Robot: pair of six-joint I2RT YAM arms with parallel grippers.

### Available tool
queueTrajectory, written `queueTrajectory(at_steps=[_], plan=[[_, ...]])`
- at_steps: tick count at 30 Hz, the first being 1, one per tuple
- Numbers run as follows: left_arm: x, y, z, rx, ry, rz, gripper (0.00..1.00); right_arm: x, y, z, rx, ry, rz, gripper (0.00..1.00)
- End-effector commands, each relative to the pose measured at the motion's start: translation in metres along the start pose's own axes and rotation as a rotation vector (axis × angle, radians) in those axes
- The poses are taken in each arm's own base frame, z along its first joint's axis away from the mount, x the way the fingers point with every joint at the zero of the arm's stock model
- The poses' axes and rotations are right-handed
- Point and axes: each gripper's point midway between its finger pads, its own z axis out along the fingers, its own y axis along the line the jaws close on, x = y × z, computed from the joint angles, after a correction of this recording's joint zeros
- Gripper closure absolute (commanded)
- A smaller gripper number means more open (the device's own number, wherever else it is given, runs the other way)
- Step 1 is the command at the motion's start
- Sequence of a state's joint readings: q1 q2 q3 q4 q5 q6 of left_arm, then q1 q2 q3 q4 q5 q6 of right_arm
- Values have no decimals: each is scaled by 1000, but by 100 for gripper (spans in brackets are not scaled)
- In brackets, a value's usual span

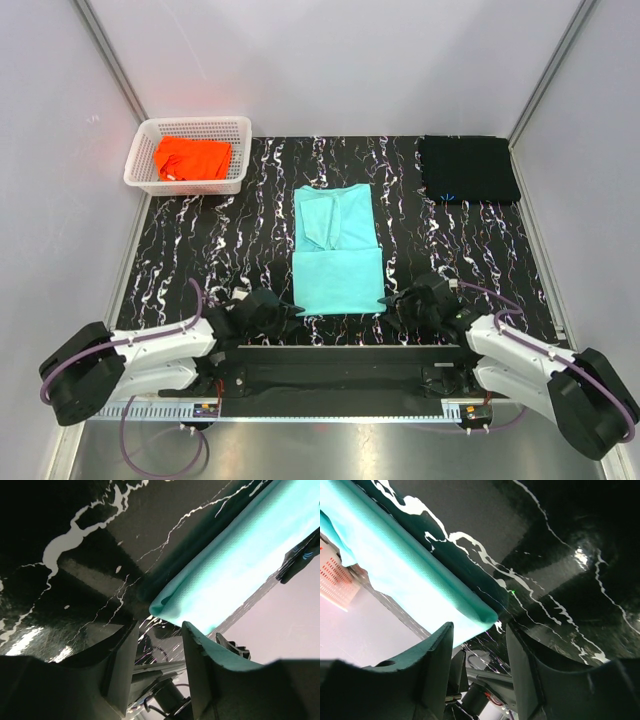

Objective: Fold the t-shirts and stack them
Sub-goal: Fold the tshirt

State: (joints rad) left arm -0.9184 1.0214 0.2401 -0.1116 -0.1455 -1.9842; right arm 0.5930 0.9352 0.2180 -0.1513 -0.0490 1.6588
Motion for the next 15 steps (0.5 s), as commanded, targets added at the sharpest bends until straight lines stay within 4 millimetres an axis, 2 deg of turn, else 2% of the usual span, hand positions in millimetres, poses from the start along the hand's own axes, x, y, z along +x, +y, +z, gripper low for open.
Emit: queueTrajectory(at_steps=[1,10,15], plan=[[-20,20,8,-54,-93,-65,54,-17,-26,8,81,-92,-6,46],[-28,38,12,-96,-117,-99,57,-20,-35,11,111,-107,1,52],[-33,42,13,-91,-130,-110,57,-23,-37,13,118,-117,-1,52]])
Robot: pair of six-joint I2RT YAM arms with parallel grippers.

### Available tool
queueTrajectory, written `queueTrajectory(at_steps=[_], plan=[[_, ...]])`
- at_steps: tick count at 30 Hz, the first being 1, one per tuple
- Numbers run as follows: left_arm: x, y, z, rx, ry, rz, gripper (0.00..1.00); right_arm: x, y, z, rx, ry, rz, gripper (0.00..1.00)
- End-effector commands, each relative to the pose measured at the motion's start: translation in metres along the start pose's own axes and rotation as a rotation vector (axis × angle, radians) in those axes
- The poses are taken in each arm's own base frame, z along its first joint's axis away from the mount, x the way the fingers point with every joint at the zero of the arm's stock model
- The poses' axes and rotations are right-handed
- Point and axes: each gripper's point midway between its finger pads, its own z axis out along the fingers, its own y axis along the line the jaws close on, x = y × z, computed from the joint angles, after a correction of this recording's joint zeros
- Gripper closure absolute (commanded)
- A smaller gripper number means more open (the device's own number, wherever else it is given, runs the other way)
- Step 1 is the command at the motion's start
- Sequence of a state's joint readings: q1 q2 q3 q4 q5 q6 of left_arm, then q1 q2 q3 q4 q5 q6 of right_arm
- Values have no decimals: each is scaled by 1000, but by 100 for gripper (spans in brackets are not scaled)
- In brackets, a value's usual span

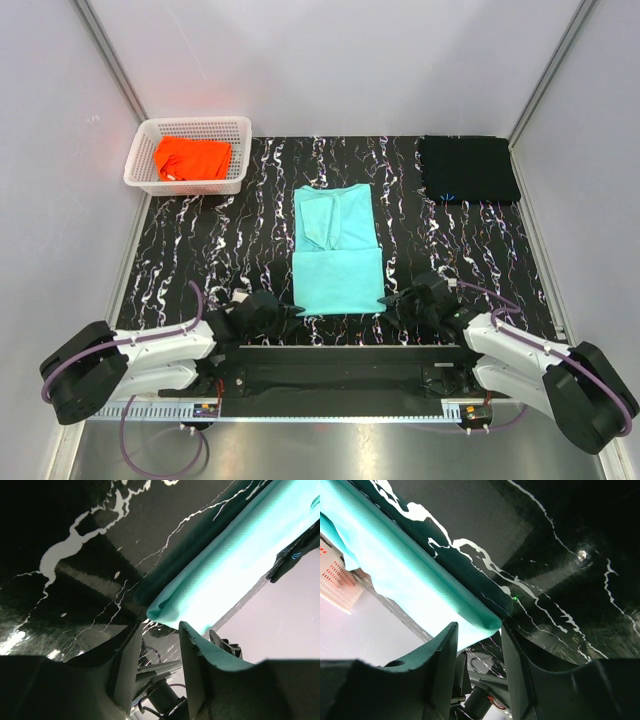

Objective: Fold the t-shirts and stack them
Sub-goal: Fold the tshirt

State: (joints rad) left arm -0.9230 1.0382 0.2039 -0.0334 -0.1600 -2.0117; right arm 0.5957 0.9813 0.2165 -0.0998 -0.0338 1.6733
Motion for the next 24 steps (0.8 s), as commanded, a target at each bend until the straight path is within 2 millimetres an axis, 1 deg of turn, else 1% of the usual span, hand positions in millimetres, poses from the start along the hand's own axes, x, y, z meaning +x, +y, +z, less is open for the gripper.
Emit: queueTrajectory(at_steps=[1,4,8,11,13,15,17,18,19,21,22,24], plan=[[-34,41,8,-114,-138,-83,58,-21,-40,8,123,-107,-15,53],[-35,43,9,-113,-143,-82,59,-21,-40,10,127,-104,-15,54],[-35,42,10,-107,-142,-78,60,-19,-42,11,139,-96,-26,59],[-38,42,11,-100,-154,-73,64,-18,-43,11,144,-90,-30,63],[-39,43,12,-99,-157,-71,66,-18,-45,11,149,-87,-31,70],[-38,41,13,-91,-152,-71,71,-18,-47,11,157,-83,-33,75],[-38,40,13,-76,-149,-74,76,-16,-48,12,161,-77,-41,82],[-38,40,14,-75,-148,-73,85,-15,-50,12,171,-68,-42,85],[-38,39,14,-71,-147,-70,88,-15,-51,12,174,-67,-46,92],[-38,37,13,-69,-147,-48,100,-13,-53,12,185,-57,-59,97],[-36,32,13,-58,-140,-49,100,-12,-52,12,183,-46,-72,100],[-36,31,11,-57,-135,-19,100,-6,-51,10,181,-15,-80,100]])
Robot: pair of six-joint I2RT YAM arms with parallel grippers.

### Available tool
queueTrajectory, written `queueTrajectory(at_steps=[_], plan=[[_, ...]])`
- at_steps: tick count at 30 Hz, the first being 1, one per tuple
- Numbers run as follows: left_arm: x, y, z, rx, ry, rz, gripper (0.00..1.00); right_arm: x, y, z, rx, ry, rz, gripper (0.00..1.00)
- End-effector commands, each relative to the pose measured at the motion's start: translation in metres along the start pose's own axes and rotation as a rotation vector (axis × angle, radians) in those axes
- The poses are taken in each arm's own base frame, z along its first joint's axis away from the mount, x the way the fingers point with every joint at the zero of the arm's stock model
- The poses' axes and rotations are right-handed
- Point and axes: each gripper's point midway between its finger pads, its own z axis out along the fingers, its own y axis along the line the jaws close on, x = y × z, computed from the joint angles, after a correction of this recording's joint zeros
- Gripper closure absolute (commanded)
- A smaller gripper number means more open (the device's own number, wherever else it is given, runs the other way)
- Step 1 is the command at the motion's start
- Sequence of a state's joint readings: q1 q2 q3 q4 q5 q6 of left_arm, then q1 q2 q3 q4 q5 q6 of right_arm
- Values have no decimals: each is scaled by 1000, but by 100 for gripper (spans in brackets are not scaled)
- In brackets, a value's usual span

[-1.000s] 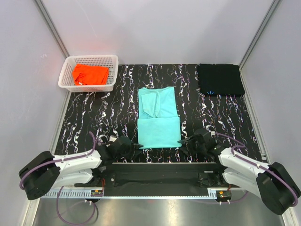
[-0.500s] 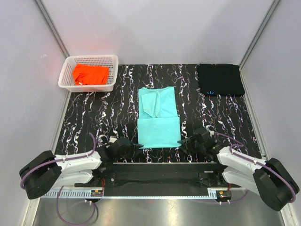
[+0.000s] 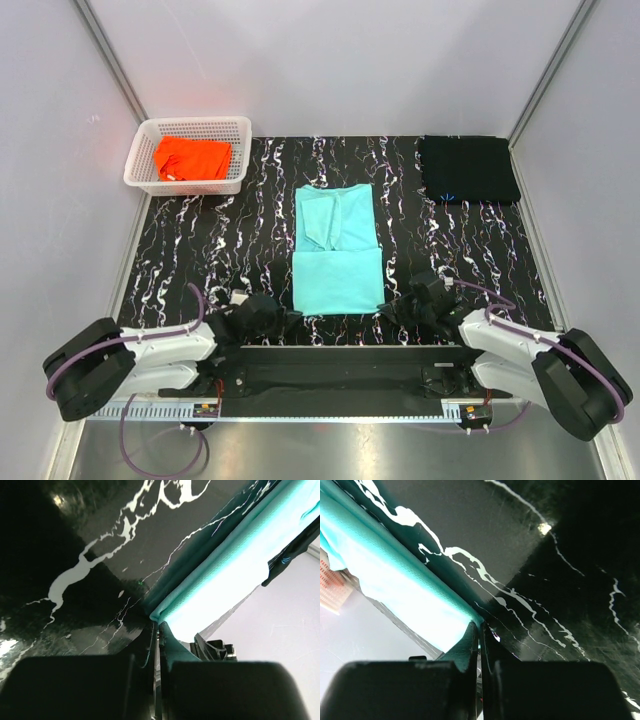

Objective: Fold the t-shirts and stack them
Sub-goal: Fold the tshirt

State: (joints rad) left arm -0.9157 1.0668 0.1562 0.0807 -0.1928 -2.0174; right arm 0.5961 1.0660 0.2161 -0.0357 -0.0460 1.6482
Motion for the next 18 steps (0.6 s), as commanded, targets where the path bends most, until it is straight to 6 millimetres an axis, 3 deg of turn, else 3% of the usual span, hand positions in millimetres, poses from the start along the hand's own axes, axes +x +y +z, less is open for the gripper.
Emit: queueTrajectory(at_steps=[1,9,13,18], plan=[[-28,29,0,-108,-113,14,100,-5,-47,0,165,-15,-67,100],[-13,20,-26,-134,-44,87,100,8,-14,-26,106,36,-172,100],[-6,19,-38,-138,-8,121,100,16,-15,-41,125,76,-185,100],[11,1,-58,-98,46,161,100,33,-14,-58,110,129,-184,100]])
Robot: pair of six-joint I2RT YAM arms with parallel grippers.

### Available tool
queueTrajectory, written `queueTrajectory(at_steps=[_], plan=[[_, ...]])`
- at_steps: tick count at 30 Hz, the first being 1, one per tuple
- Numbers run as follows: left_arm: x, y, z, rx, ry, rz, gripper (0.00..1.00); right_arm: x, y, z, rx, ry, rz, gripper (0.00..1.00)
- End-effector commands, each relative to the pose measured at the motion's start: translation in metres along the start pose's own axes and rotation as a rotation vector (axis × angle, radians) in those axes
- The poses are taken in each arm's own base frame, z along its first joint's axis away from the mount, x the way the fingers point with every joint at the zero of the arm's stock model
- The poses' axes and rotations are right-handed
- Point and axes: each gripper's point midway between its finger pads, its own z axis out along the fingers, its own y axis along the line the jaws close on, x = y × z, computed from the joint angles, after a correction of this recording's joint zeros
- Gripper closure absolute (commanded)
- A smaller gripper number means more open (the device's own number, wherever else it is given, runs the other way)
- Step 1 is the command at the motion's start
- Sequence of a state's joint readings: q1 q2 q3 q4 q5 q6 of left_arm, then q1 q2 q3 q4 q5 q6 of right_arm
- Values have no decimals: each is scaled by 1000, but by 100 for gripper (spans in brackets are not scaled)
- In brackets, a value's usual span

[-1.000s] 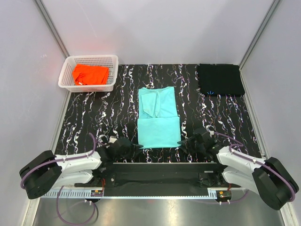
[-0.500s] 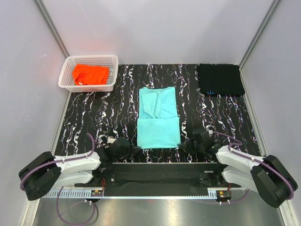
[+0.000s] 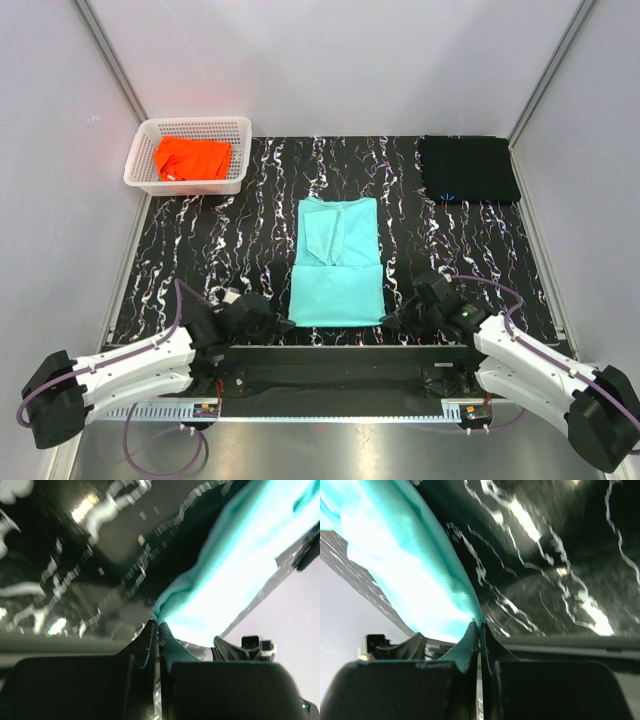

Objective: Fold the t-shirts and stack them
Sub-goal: Fold the tshirt

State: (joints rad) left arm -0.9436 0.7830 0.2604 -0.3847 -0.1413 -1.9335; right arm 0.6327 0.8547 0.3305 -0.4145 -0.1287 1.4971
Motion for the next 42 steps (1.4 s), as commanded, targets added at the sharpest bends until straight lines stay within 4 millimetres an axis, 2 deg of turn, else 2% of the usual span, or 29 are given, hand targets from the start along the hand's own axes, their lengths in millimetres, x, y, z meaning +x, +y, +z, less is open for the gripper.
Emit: queueTrajectory(at_steps=[1,3,12,16,19,20,22,23,24,25,26,27,28,29,31,33,35,36,37,38,40,41,42], plan=[[7,-8,-18,-6,11,49,100,14,-9,-14,56,41,-6,100],[14,-17,-27,15,30,59,100,19,-5,-21,45,55,-4,100],[36,-21,-50,-9,74,60,100,33,-1,-37,46,72,28,100],[41,-21,-55,-10,90,61,100,36,2,-42,37,80,26,100],[38,-36,-64,40,68,90,100,36,12,-49,20,74,-1,100],[40,-47,-71,74,64,115,100,35,14,-49,23,66,-6,100],[35,-58,-74,93,20,144,100,35,25,-52,14,61,-28,100],[37,-72,-82,126,15,176,100,34,29,-52,10,52,-38,100],[32,-78,-80,121,-15,190,100,34,41,-58,-14,45,-61,100],[30,-85,-81,122,-25,204,100,31,44,-57,-5,38,-67,100],[24,-102,-87,150,-47,227,100,32,56,-63,-30,43,-99,100],[23,-108,-88,149,-38,239,100,30,62,-65,-37,44,-104,100],[21,-113,-84,132,-46,249,100,19,66,-63,-27,29,-86,100],[12,-128,-88,153,-68,259,100,18,78,-69,-51,55,-110,100],[9,-137,-81,130,-63,282,100,4,88,-65,-39,59,-85,100],[0,-154,-83,142,-73,293,100,4,107,-71,-66,97,-123,100],[-6,-170,-81,152,-83,321,100,0,117,-65,-45,124,-136,100],[-13,-178,-80,158,-86,316,100,-3,131,-69,-73,122,-172,100],[-17,-183,-78,154,-88,326,100,-7,132,-62,-49,129,-172,100],[-26,-190,-72,138,-99,337,100,-14,142,-64,-68,128,-177,100],[-32,-198,-65,124,-88,345,100,-23,146,-55,-43,145,-163,100],[-32,-208,-67,140,-73,368,100,-25,149,-54,-46,162,-157,100],[-38,-211,-58,122,-72,367,100,-33,159,-56,-64,152,-171,100]])
